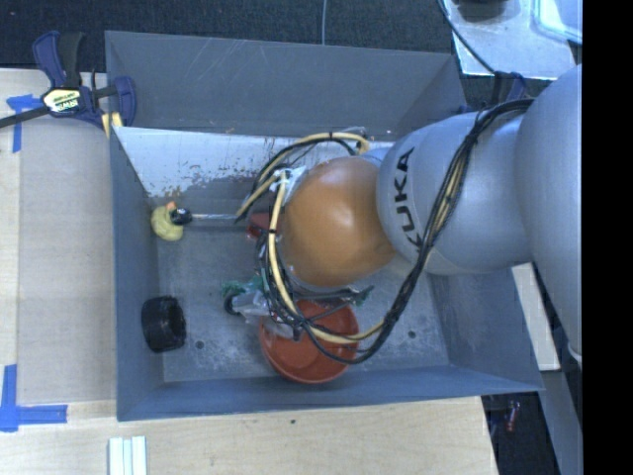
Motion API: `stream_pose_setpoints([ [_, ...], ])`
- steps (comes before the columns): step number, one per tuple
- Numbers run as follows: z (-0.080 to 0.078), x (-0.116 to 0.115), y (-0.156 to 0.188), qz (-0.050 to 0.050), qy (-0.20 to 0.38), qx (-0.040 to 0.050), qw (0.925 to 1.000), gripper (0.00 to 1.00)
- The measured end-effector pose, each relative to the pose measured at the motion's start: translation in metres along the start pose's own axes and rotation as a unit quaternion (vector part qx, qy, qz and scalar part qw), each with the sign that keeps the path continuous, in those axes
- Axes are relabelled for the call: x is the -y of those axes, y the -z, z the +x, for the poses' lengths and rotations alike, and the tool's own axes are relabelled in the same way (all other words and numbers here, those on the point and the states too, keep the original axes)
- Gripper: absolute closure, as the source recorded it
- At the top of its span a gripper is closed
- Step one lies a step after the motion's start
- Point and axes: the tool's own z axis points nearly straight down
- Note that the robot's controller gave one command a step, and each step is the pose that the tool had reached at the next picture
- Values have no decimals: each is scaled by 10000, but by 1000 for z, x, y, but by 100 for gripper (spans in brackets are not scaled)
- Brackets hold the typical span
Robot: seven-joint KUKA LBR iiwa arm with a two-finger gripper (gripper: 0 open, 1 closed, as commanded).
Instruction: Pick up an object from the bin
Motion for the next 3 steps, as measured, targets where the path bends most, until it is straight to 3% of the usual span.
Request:
stream_pose_setpoints([
  [3, 0, 0, 35, -8, -18, -1, 10000, 100],
])
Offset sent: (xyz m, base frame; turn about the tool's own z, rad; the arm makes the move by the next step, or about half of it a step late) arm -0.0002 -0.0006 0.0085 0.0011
